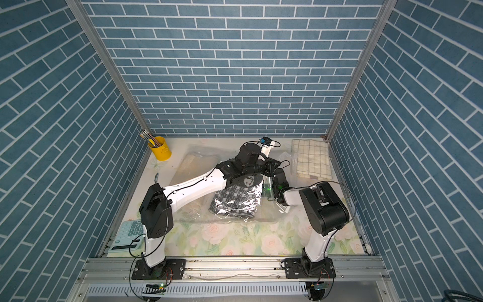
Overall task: Take the scarf out of the vacuum bag
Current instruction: Take out the scarf from the vacuum bag.
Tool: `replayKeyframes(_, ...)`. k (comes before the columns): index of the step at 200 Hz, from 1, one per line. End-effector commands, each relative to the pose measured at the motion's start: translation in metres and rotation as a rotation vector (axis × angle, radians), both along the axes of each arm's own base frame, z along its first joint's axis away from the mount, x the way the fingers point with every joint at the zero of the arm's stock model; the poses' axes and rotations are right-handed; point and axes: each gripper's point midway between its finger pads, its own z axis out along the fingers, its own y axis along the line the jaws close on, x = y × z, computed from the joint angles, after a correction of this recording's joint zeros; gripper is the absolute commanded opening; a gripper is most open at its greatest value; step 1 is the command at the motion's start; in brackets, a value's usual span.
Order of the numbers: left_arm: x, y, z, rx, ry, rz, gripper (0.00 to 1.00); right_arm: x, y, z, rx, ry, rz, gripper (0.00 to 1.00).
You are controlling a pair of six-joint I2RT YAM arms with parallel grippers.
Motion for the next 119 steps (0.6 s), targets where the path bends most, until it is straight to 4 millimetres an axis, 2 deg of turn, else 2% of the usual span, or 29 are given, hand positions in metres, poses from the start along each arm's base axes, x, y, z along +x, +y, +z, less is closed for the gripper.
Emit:
replayKeyframes(1,-0.005,0.002,0.019,-0.038,-0.025,-0.012,0.00,0.007,-0.015,0.004,-0.081,-0.046,-0.011,0.00)
replayKeyframes(33,-0.004,0.003,0.017,-0.035,-0.025,-0.009,0.00,0.008,-0.031,0.002,-0.116,-0.041,-0.040,0.00)
replayKeyframes(119,0.004,0.008,0.007,-0.020,-0.006,0.023,0.00,0.017,-0.058,0.015,-0.139,-0.063,-0.090,0.00)
